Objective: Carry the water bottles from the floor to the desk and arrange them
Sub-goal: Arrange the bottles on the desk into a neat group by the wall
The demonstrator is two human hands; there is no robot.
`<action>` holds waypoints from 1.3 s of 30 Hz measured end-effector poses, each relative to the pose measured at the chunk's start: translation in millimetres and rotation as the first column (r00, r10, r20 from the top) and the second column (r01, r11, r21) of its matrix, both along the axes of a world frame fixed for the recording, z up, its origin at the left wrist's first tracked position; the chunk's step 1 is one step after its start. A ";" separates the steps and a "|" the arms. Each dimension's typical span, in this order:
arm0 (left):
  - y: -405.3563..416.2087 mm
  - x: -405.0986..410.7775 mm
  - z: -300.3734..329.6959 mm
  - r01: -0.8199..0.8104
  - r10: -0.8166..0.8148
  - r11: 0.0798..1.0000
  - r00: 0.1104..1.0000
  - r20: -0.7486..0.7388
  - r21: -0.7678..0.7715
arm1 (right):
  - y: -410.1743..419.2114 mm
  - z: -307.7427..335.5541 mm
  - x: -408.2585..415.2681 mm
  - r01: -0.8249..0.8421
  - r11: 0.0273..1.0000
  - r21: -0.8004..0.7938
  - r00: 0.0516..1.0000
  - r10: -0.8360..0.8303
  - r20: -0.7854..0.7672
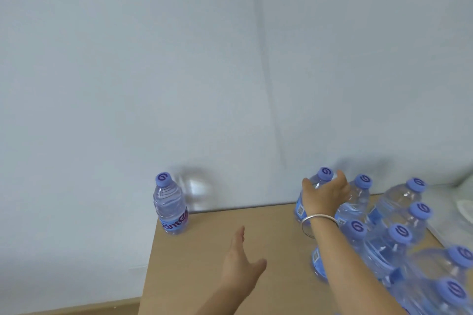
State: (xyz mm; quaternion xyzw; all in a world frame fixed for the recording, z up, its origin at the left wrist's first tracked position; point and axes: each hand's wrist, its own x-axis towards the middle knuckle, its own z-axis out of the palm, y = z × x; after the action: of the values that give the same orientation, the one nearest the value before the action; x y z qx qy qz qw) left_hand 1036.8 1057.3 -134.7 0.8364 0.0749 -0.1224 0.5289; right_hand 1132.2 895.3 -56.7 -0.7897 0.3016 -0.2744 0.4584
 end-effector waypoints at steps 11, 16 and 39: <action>-14.6 11.4 32.7 -0.020 0.014 0.996 0.997 0.072 0.084 | -13.7 -16.6 10.0 -0.020 0.998 0.063 0.987 0.030 -0.158; -17.9 7.2 36.1 -0.016 0.009 0.994 0.998 0.063 0.109 | -16.0 -17.0 7.2 -0.057 0.988 0.145 0.986 0.078 -0.149; 17.9 3.7 123.4 -0.226 0.280 0.960 0.798 0.533 -0.164 | 57.4 154.0 -60.3 -0.604 0.796 -0.045 0.699 0.556 0.450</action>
State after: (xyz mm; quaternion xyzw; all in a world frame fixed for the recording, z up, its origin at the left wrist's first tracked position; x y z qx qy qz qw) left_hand 1040.5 1075.3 -11.3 0.7931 0.0246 0.1922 0.5775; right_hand 1071.9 952.7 97.3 -0.7352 -0.0605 -0.2708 0.6184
